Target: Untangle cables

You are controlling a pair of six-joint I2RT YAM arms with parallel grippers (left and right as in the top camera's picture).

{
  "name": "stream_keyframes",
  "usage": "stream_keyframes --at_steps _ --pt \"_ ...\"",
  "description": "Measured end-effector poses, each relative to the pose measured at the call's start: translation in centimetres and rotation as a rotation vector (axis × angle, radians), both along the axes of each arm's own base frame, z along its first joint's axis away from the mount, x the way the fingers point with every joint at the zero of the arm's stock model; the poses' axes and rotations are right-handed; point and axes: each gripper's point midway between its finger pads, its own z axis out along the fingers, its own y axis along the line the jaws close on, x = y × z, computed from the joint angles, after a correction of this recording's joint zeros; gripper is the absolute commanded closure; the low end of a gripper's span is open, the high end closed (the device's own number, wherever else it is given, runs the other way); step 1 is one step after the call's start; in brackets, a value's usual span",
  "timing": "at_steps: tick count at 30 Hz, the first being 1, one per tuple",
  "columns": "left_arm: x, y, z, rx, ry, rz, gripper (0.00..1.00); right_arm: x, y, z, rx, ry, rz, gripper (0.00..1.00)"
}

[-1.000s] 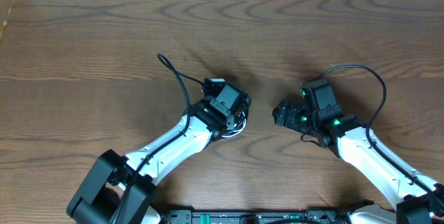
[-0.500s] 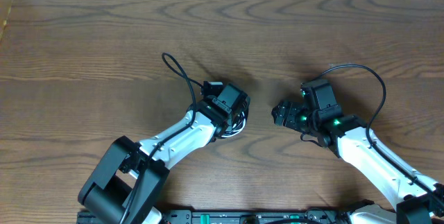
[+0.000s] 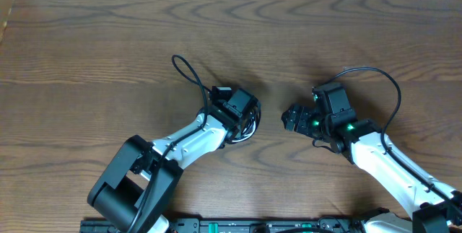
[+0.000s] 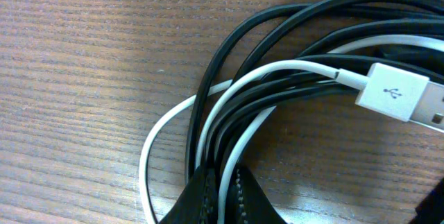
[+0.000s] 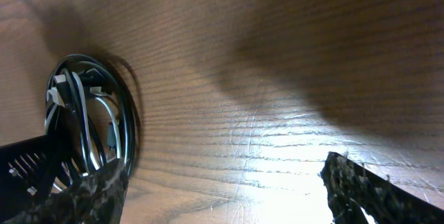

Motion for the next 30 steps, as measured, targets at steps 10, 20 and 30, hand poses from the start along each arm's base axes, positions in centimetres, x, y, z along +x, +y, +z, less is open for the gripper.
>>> stream_keyframes --at_steps 10,20,30 --pt "1.8 -4.4 1.3 -0.233 -0.061 -0.028 0.93 0.7 3.0 2.1 0.128 -0.092 0.145 0.14" --pt "2.5 -6.6 6.3 -0.393 -0.156 -0.069 0.92 0.5 4.0 2.7 0.167 -0.114 0.215 0.21" --pt "1.6 -7.9 10.6 -0.524 -0.193 -0.122 0.93 1.2 3.0 2.3 0.11 -0.135 0.177 0.24"
